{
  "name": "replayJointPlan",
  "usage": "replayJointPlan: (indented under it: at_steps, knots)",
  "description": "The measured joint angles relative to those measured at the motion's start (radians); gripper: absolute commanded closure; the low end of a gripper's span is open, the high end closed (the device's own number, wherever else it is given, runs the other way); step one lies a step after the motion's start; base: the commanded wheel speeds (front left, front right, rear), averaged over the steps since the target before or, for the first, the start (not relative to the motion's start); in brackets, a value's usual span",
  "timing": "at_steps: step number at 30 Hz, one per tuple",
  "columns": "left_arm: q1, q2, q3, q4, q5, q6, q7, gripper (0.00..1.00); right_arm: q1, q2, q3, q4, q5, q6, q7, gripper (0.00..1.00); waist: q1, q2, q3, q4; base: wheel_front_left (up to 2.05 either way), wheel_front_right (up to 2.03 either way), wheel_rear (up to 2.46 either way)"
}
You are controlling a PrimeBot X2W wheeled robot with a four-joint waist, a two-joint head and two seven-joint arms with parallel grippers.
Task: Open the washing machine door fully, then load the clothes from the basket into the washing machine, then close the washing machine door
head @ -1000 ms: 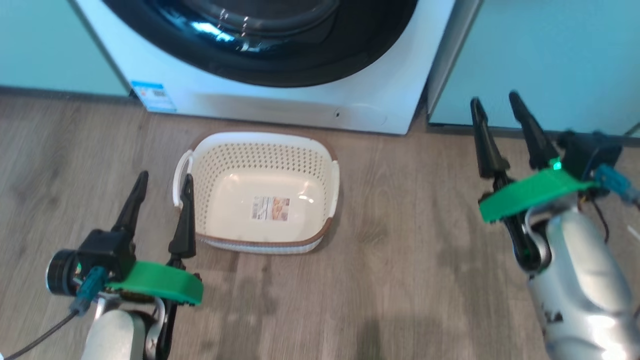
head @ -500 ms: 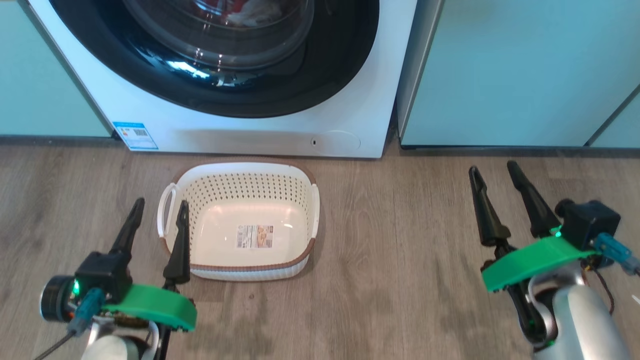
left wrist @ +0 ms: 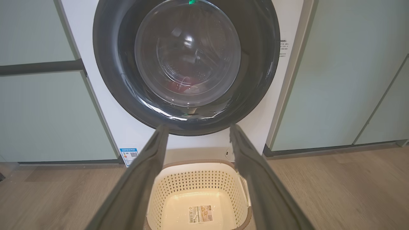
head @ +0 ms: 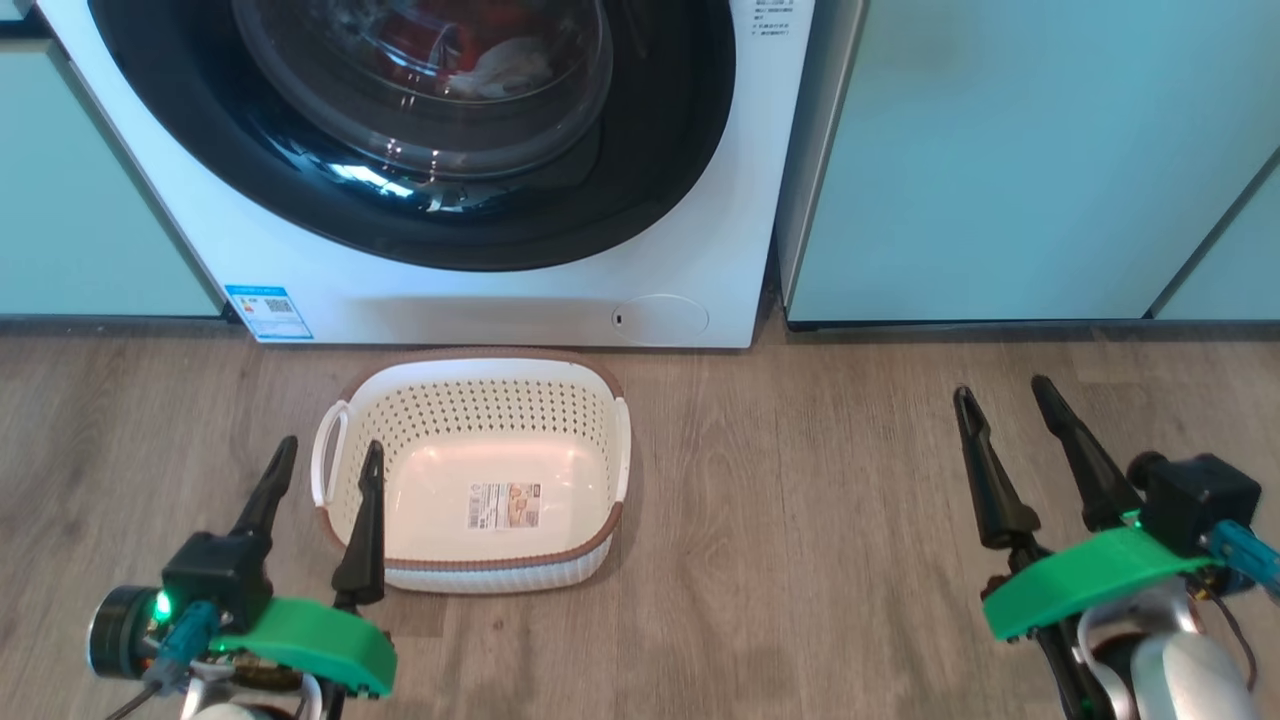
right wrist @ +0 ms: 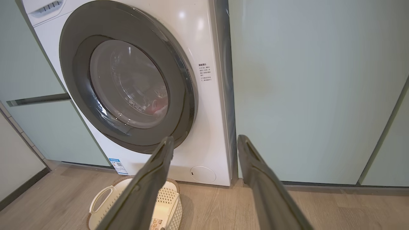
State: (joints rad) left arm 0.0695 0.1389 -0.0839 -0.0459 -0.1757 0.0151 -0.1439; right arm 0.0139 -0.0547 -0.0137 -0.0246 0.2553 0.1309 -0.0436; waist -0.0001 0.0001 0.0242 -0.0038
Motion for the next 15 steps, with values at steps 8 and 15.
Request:
replayJointPlan:
  at_steps: [8,15]
  knots:
    - [0.011,0.008,-0.007,-0.002,0.000,0.007,0.003,0.00,0.021,0.004,-0.012,-0.018,0.001,0.000,0.008,0.00,0.0000,0.0000,-0.005,-0.004,0.00,0.00,0.00]
    - [0.015,0.012,-0.009,-0.005,-0.003,0.015,0.003,0.00,0.021,0.004,-0.015,-0.022,0.010,0.000,0.008,0.00,0.0000,0.0000,-0.001,-0.003,0.00,0.00,0.00]
